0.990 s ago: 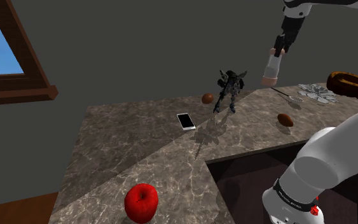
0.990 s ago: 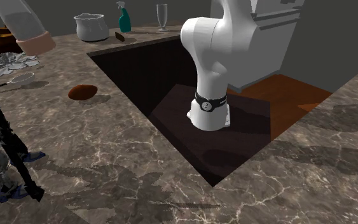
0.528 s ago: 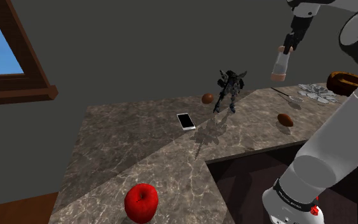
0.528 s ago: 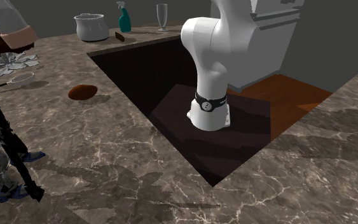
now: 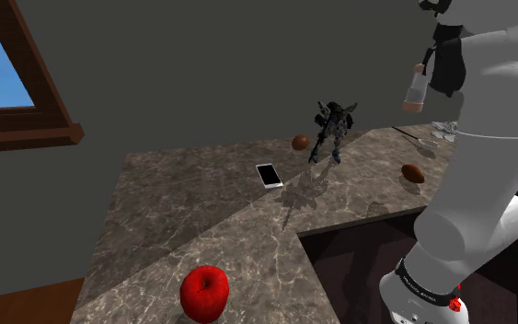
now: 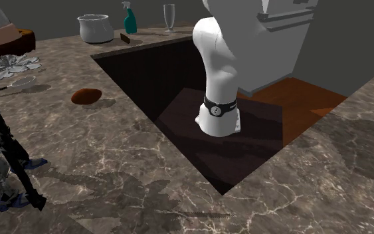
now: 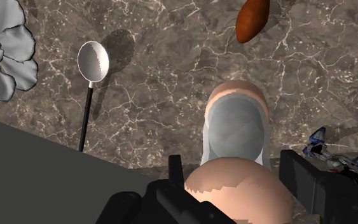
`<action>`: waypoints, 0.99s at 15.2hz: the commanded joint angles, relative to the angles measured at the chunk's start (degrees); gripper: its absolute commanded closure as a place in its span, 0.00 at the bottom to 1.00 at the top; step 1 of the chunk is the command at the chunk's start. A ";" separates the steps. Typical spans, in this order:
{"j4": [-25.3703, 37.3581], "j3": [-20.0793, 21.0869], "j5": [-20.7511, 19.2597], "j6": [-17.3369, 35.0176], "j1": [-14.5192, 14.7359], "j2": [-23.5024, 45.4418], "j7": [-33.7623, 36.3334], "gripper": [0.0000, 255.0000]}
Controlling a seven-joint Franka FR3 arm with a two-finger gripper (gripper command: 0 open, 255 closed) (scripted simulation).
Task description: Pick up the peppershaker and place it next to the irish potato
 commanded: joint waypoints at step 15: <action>-7.32 0.32 2.48 9.14 -1.39 2.78 -2.78 1.00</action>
